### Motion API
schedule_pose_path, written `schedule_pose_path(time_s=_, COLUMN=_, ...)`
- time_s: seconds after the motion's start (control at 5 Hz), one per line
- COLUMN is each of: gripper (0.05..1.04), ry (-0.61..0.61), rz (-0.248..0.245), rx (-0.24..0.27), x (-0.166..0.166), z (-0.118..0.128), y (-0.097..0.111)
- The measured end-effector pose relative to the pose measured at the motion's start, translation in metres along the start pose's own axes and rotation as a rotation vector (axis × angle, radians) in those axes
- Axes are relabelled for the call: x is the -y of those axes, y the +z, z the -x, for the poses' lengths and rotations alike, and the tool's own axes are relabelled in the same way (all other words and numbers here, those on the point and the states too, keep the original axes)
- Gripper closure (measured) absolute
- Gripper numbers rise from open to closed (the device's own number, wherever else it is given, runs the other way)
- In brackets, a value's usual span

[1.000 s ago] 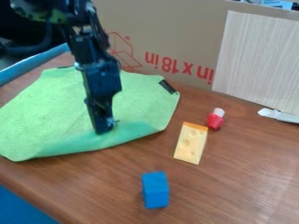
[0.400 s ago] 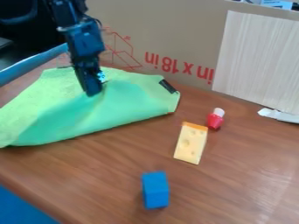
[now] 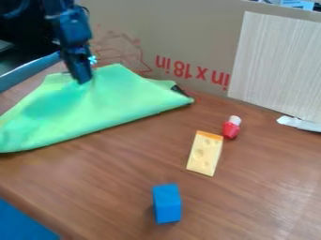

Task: Fold the cloth from bottom right to top left

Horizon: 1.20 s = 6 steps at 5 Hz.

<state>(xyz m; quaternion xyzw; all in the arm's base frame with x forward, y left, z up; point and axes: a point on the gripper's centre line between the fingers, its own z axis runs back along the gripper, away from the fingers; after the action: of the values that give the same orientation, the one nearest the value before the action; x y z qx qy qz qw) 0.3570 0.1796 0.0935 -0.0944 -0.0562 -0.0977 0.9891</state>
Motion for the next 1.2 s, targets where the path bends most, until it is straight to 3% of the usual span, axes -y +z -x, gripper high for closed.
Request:
schedule_pose_path(time_s=0.2, gripper=1.027, ry=0.053, rz=-0.002, rx=0.012, x=-0.027, z=-0.011, y=0.012)
schedule_pose_path(time_s=0.4, gripper=1.027, ry=0.058, rz=-0.051, rx=0.033, x=-0.04, z=-0.017, y=0.025)
schedule_pose_path(time_s=0.6, gripper=1.027, ry=0.046, rz=-0.117, rx=0.026, x=-0.051, z=-0.017, y=0.029)
schedule_pose_path(time_s=1.2, gripper=1.027, ry=0.056, rz=-0.196, rx=-0.02, x=-0.067, z=-0.026, y=0.02)
